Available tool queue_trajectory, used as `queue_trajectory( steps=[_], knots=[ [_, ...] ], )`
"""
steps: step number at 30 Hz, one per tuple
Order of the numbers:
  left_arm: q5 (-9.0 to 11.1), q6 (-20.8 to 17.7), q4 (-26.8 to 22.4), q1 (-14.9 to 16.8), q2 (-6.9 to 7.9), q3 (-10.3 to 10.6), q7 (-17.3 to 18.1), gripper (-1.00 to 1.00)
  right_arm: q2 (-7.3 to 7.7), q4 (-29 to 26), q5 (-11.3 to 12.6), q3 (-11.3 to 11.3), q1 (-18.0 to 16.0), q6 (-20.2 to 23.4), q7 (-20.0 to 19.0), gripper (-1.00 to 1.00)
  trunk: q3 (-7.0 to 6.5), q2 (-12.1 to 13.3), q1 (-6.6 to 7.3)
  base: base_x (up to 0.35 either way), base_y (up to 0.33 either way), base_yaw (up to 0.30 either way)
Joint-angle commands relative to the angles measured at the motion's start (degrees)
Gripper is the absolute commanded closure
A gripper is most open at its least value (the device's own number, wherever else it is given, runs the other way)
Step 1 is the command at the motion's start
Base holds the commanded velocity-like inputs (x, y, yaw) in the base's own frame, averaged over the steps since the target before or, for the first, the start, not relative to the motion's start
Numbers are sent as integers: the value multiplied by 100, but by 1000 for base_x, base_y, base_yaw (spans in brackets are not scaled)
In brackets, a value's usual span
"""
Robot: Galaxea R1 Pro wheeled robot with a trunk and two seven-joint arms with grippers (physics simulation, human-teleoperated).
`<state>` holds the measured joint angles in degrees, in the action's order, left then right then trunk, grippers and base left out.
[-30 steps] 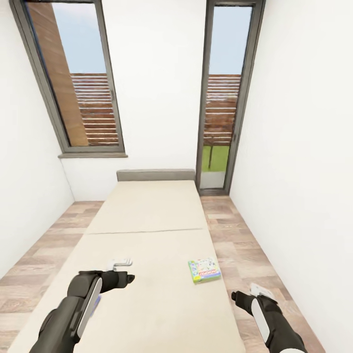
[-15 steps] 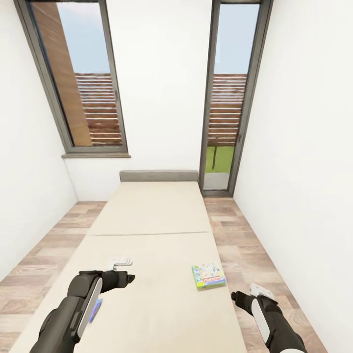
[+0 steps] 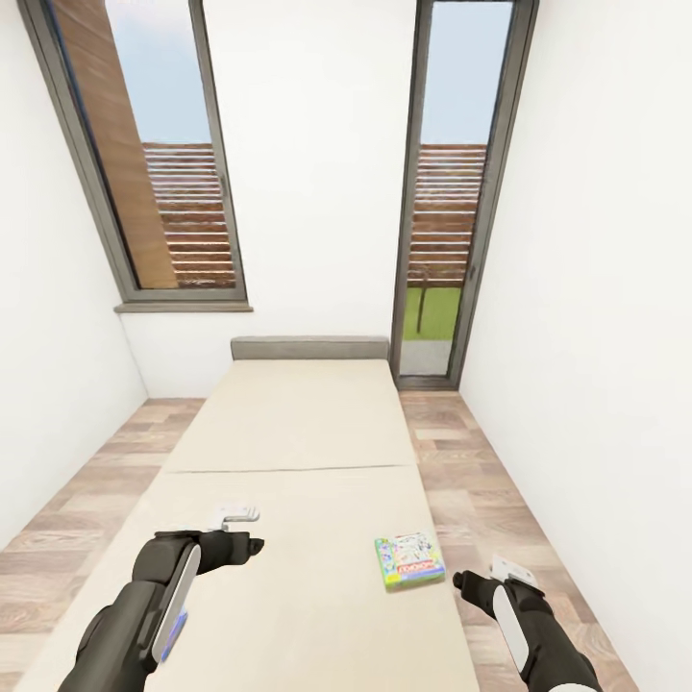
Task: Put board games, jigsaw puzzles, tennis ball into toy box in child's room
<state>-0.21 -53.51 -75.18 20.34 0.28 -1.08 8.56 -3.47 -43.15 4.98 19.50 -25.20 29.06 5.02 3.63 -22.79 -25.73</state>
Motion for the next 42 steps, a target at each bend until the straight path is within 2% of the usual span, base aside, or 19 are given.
queue_trajectory(
  steps=[1,20,42],
  knots=[
    [-5,-28,-6,5,0,-6,23,-100,-5,-10,54,10,-4,21,35,-100,13,-13,-6,165,-130,0],
    [3,-28,0,5,-1,-6,23,-100,-5,-10,40,10,-4,13,35,-100,13,-13,-6,101,-116,0],
    [3,-28,15,5,-1,-6,18,-100,-15,-9,29,3,-4,12,35,-100,13,-13,-6,41,-11,0]
  ],
)
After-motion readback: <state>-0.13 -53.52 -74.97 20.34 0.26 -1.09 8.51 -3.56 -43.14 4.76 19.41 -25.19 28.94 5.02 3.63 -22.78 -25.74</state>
